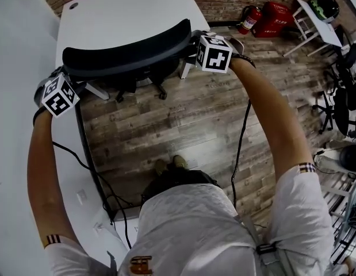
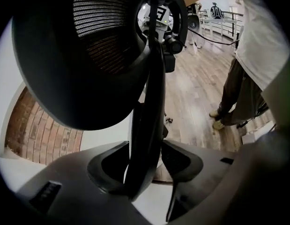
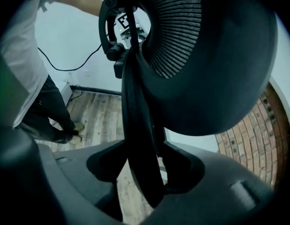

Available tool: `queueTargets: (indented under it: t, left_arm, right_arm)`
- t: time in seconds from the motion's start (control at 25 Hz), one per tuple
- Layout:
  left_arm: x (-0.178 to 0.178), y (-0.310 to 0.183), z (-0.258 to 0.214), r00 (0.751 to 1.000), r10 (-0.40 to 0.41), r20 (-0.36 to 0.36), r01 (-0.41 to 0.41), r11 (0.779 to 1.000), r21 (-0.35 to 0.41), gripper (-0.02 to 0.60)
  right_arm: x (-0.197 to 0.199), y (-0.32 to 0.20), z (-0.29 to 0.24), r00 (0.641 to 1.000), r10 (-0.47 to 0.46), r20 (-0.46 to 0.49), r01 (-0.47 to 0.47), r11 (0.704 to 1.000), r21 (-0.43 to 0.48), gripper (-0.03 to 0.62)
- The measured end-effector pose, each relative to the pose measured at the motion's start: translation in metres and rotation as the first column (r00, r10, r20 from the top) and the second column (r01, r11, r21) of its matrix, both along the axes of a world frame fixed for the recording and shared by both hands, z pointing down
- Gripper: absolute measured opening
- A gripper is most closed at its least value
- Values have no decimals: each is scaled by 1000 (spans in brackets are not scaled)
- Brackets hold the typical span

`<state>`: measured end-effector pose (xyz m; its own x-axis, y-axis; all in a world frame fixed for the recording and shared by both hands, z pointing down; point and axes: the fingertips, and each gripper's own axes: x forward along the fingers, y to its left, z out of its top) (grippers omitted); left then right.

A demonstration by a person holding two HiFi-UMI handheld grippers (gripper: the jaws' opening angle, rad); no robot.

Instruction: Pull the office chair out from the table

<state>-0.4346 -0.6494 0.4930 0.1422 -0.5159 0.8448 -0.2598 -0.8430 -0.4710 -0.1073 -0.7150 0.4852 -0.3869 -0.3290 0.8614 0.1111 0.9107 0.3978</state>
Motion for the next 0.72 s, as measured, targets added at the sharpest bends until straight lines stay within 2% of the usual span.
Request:
queueTargets:
  t: [0.04,0.08,0.16,0.4,0.72]
  left_arm:
    - [0,0,2,1000,9,12,-9,1000,2,203]
    - [0,-1,2,999,18,30,-19,1000,5,161]
    - [-2,-1,4,998,34,60,-34,999,0,139]
    - [-4,10,12,994,41,99,-39,999,-26,123]
    - [-11,37,14,993,36,113,-29,998,-64,122]
  right_arm:
    - [1,-1,2,1000,-13,-18,13,1000,6,210]
    - [2,-1,4,999,-31,-40,32,999,13,180]
    - [4,0,6,994,-66,-82,68,997,26,146]
    - [5,8,15,989,-101,-110,112,989,101,112]
    - [1,41,15,988,-121,-97,132,984,121,104]
